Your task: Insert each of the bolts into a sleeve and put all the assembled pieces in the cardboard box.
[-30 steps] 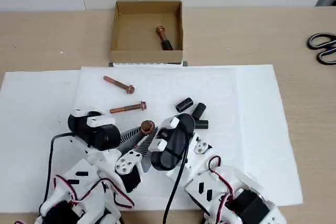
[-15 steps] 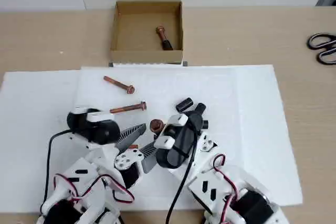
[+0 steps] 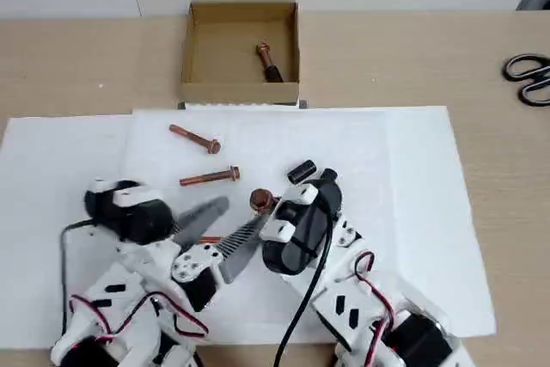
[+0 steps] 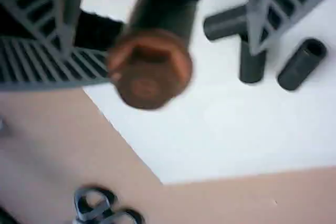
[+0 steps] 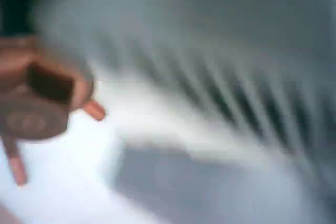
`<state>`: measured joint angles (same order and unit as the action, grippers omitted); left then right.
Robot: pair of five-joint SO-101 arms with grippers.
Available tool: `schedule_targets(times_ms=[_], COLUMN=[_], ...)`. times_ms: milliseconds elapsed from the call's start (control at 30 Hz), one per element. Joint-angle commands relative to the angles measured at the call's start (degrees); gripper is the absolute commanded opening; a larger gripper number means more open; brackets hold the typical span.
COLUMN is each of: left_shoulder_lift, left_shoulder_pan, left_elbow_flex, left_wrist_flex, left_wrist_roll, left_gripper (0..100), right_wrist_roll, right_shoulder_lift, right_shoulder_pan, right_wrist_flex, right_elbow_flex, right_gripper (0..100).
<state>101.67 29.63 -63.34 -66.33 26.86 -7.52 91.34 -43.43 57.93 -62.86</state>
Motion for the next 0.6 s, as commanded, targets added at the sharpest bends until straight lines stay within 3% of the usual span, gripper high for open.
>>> schedule_targets(times_ms=[0, 100, 233, 367, 567], left_shoulder_lift=[-0.26, -0.09, -0.09, -0.09, -0.09], left_shoulder_pan=[-2.73, -4.31, -6.68, -11.16, -21.98], left_elbow_flex=[3.21, 3.91, 3.56, -0.22, -14.02], left_wrist_flex=[-0.26, -0.26, -0.09, -0.35, 2.90], left_wrist_roll=[-0.35, -0.44, -0.44, -1.14, -13.71], left_gripper=[21, 17, 0, 1, 1], right_wrist_roll=[0.00, 0.00, 0.00, 0.00, 0.09], right_shoulder_lift=[0.57, 0.40, 0.57, 0.57, 0.40], right_shoulder_pan=[1.54, 1.63, 1.63, 1.71, 8.84], right_wrist_flex=[-2.15, -2.07, -2.07, -2.07, -2.07], right_elbow_flex=[0.53, 0.35, -0.97, -1.05, -1.14], right_gripper=[0.3, 0.3, 0.3, 0.3, 0.3])
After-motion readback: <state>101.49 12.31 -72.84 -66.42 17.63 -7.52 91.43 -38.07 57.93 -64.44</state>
